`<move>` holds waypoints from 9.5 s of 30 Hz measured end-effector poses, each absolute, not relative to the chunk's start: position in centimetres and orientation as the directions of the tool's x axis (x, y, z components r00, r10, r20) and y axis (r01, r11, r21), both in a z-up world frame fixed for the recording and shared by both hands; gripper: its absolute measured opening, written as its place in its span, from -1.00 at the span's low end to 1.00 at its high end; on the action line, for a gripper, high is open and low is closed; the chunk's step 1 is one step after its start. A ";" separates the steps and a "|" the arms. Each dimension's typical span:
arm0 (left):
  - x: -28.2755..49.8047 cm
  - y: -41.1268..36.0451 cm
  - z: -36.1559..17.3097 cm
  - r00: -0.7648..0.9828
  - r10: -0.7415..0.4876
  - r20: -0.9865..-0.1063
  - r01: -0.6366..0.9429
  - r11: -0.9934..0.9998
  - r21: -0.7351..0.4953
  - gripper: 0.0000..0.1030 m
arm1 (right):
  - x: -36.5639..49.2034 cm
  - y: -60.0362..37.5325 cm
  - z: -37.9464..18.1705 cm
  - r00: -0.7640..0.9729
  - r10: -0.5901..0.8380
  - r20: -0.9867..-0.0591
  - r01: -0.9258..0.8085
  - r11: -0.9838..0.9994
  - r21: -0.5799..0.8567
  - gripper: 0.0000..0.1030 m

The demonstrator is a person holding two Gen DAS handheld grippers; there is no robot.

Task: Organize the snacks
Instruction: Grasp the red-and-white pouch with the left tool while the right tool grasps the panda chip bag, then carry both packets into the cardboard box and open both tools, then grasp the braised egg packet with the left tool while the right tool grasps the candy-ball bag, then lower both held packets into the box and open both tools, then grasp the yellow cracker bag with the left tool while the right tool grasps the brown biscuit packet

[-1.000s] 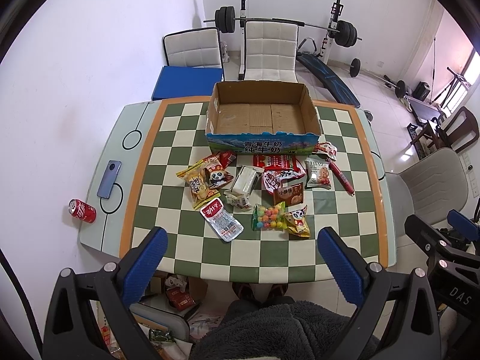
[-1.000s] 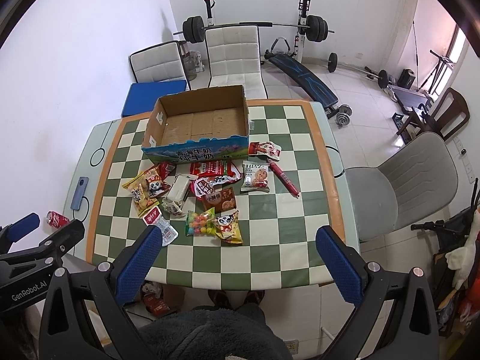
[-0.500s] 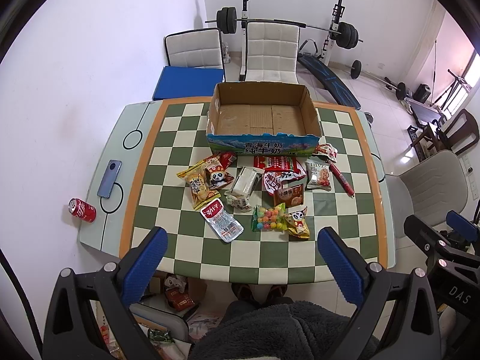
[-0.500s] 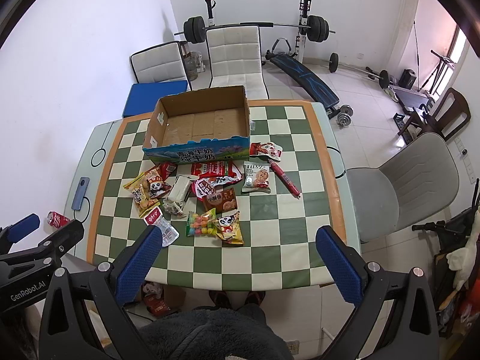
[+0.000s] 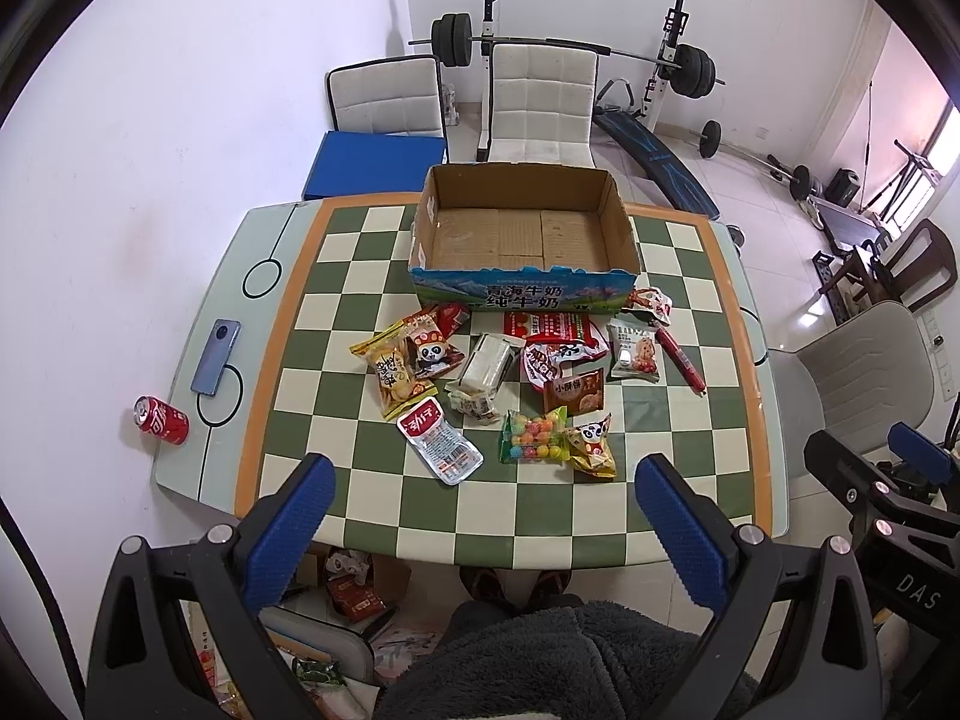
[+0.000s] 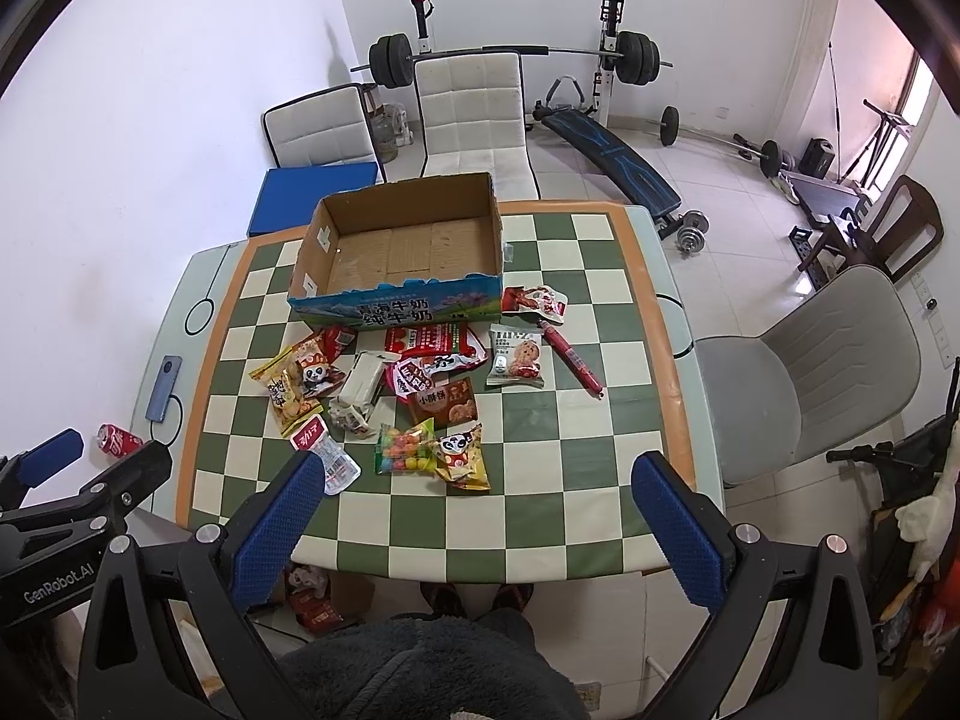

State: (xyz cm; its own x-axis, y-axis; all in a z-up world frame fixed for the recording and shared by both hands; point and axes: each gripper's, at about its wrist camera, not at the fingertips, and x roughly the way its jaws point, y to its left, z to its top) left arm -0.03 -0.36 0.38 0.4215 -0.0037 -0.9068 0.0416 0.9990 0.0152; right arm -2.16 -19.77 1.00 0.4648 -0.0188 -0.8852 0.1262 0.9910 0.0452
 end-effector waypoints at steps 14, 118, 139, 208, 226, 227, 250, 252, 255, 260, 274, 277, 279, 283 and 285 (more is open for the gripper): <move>10.1 6.4 -14.3 0.147 0.031 -0.989 -0.215 0.977 -0.001 0.99 | 6.4 -20.4 -15.0 0.196 0.111 -0.974 0.119 0.983 0.137 1.00; 50.1 -4.0 -22.3 0.034 -0.190 -0.981 0.065 0.980 -0.188 0.62 | 53.2 -18.7 -33.7 0.016 0.262 -0.965 0.043 0.964 0.262 0.61; 25.8 3.3 -15.8 0.225 -0.056 -0.973 -0.059 0.996 -0.071 0.63 | 29.8 -19.0 -25.6 0.137 0.330 -0.934 0.141 0.927 0.349 0.78; 14.9 4.0 -31.0 -0.143 -0.119 -0.983 -0.089 0.990 -0.107 -0.32 | 17.3 -15.8 -40.0 -0.130 0.236 -0.963 0.232 0.952 0.202 0.22; 28.9 -0.2 -14.6 0.142 -0.232 -0.962 0.059 0.973 -0.225 -0.32 | 28.3 -17.7 -21.0 0.169 0.368 -0.914 0.133 0.911 0.392 0.21; 30.5 -0.3 -14.6 0.139 -0.225 -0.964 0.055 0.974 -0.219 -0.32 | 29.7 -17.7 -20.5 0.189 0.359 -0.914 0.134 0.913 0.386 0.21; 52.2 0.0 -24.6 0.024 -0.086 -0.996 -0.021 0.996 -0.087 -0.10 | 55.2 -21.0 -31.6 0.096 0.167 -0.981 0.182 0.966 0.182 0.34; 52.6 -0.2 -24.6 0.036 -0.085 -0.996 -0.017 0.996 -0.086 0.38 | 56.1 -20.7 -32.3 0.084 0.142 -0.986 0.176 0.972 0.155 0.51; 52.8 -0.5 -24.1 0.056 -0.067 -0.996 -0.011 0.998 -0.068 0.59 | 56.7 -20.6 -32.4 0.098 0.121 -0.988 0.175 0.975 0.136 0.52; 52.1 -0.9 -22.8 0.087 -0.076 -0.993 0.013 0.997 -0.075 0.63 | 56.7 -20.5 -31.8 0.107 0.140 -0.984 0.162 0.974 0.156 0.60; 44.4 -1.0 -15.9 0.249 -0.083 -0.965 0.056 0.996 -0.072 0.64 | 50.3 -18.2 -27.7 0.173 0.178 -0.969 0.102 0.975 0.198 0.73; 41.8 -1.0 -13.6 0.328 -0.066 -0.942 0.059 0.997 -0.050 0.64 | 48.3 -17.8 -26.2 0.215 0.180 -0.960 0.076 0.977 0.200 0.73; 40.0 -0.8 -12.3 0.370 -0.064 -0.927 0.063 0.997 -0.043 0.64 | 46.7 -17.8 -25.0 0.253 0.179 -0.951 0.073 0.976 0.203 0.73; 35.5 0.3 -10.1 0.419 -0.064 -0.906 0.041 0.998 -0.051 0.64 | 43.1 -17.7 -22.6 0.309 0.203 -0.929 0.070 0.969 0.235 0.73; 33.4 1.3 -9.9 0.417 -0.070 -0.906 0.008 0.997 -0.073 0.64 | 40.5 -17.9 -21.7 0.326 0.223 -0.919 0.077 0.962 0.261 0.73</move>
State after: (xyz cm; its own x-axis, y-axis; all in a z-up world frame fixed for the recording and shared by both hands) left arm 33.37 1.33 -9.89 0.4170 -0.0698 -0.9062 0.0075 0.9973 -0.0733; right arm 40.52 -17.90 -21.66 0.3262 0.2226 -0.9187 0.0773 0.9623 0.2606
